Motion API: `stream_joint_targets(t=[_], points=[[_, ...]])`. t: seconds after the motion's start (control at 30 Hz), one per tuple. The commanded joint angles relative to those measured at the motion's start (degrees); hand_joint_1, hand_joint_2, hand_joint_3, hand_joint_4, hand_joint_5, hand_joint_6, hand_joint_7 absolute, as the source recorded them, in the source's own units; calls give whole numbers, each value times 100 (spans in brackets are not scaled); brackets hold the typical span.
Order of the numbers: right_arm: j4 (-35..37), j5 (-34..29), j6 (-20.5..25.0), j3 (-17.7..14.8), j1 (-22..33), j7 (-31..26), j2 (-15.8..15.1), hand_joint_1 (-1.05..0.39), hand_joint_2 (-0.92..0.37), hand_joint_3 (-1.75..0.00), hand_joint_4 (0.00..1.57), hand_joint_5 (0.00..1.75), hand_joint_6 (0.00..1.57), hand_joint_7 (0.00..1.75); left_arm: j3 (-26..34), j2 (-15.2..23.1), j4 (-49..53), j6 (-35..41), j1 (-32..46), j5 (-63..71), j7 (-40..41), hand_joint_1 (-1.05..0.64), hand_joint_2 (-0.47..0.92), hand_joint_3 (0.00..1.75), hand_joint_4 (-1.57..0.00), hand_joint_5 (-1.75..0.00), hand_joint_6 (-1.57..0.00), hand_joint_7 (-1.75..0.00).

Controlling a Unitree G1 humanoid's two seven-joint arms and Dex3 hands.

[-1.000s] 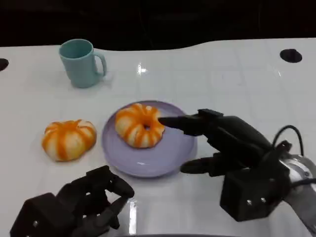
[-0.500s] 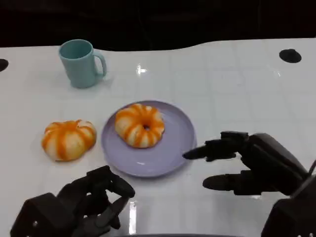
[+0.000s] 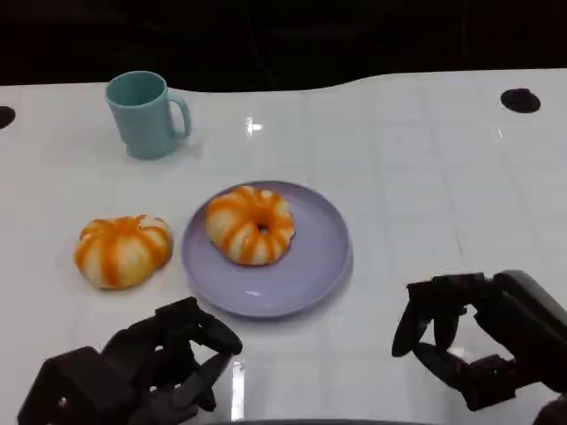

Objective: Grasp the bread from the table and place it into the plate.

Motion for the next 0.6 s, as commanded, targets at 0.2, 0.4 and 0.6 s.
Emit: stream_joint_targets(t=[0.2, 0.4, 0.6], points=[[135, -361, -87, -36, 315, -562, 217, -13, -30, -120, 88, 165, 83, 121, 90, 94, -15, -11, 9, -48, -30, -40, 92, 48, -63, -175, -58, -133], [389, -502, -233, -9, 308, -842, 288, -11, -30, -121, 91, 168, 85, 121, 140, 109, 19, -46, 14, -99, -47, -38, 92, 48, -63, -175, -59, -133], [460, -435, -209, -24, 357, -815, 233, -13, -27, -125, 94, 167, 87, 121, 134, 126, 67, -54, -21, -84, -51, -38, 92, 47, -62, -175, -58, -132]])
